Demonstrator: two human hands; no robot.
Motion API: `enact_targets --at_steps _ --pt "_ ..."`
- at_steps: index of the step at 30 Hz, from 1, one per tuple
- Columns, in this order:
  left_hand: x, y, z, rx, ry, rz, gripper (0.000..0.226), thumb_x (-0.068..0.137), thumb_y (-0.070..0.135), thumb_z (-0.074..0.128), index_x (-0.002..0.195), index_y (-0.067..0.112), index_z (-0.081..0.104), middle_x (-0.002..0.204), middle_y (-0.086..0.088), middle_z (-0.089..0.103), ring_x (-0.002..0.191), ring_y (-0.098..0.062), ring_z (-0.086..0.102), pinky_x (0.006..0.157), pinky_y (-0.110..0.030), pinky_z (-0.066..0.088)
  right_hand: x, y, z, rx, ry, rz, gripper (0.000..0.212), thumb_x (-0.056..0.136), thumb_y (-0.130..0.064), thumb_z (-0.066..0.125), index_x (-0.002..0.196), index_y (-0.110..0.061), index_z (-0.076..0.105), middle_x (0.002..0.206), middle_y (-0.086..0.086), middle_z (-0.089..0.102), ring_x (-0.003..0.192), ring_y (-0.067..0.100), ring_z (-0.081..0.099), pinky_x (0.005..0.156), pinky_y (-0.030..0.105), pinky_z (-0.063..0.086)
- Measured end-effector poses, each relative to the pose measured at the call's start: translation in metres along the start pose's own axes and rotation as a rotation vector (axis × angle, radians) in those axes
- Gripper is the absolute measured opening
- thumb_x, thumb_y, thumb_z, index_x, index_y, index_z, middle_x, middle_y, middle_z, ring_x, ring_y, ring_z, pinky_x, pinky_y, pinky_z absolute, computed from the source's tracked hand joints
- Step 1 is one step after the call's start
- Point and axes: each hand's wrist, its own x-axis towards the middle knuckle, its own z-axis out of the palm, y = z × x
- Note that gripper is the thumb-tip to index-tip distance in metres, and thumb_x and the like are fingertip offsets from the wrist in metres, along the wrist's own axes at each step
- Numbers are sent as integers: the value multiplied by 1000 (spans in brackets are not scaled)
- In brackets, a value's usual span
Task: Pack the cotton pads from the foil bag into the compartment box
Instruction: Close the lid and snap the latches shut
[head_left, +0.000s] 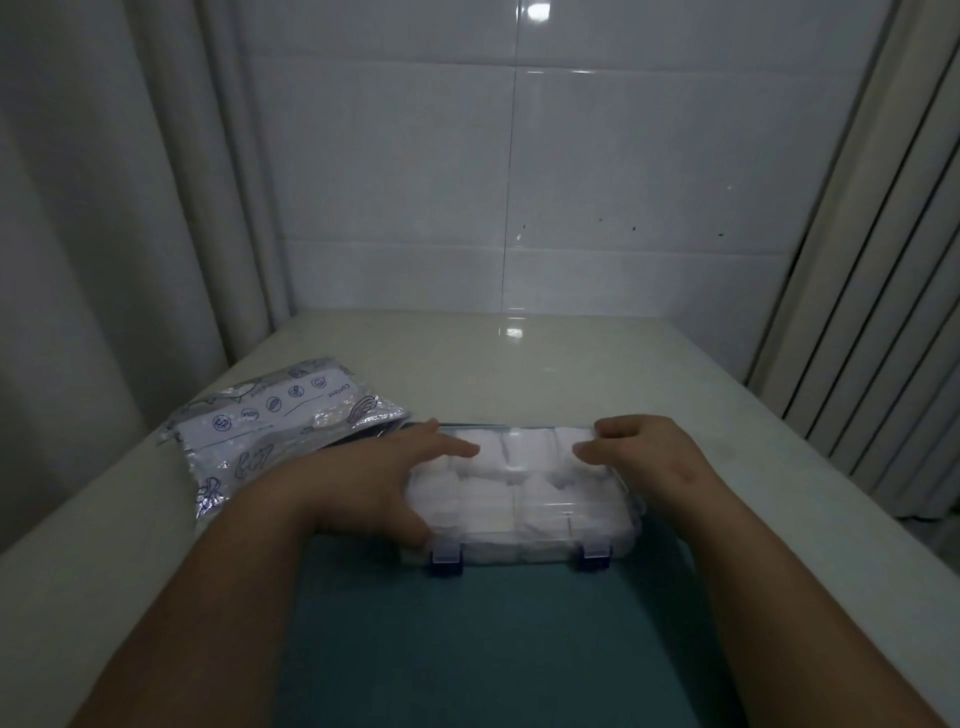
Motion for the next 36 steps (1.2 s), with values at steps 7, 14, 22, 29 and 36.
enact_targets --at_steps 7,14,22,29,36 --pt "1 2 1 -53 71 -22 67 78 22 70 125 60 41 137 26 38 121 -2 42 98 -21 36 -1 2 1 -18 -49 -24 67 77 -26 77 138 -15 50 137 8 54 107 20 54 86 29 43" --pt "4 -2 3 -99 81 -17 61 79 16 71 120 54 49 130 27 39 119 0 40 89 -16 34 -2 0 0 -51 -73 -8 71 76 -28 79 139 -12 50 138 7 54 115 22 55 87 27 41" --pt "5 -11 1 -20 34 -16 70 67 35 84 120 58 44 146 23 23 138 -2 24 110 -22 25 -3 -2 2 -124 -83 9 71 78 -27 78 141 -13 47 142 6 51 122 24 52 92 29 42" --pt "6 -13 1 -227 69 -63 41 81 34 74 111 55 56 153 12 30 127 -4 40 110 -25 33 -5 -5 2 -307 -79 -5 72 79 -42 75 141 -22 47 144 3 48 124 24 50 97 32 42" --pt "13 -13 5 -224 221 -189 41 73 33 82 108 44 66 121 4 59 104 -7 57 97 -25 42 -9 -4 0 -265 -151 -11 71 83 -28 72 146 -20 40 152 5 37 133 24 41 101 30 36"
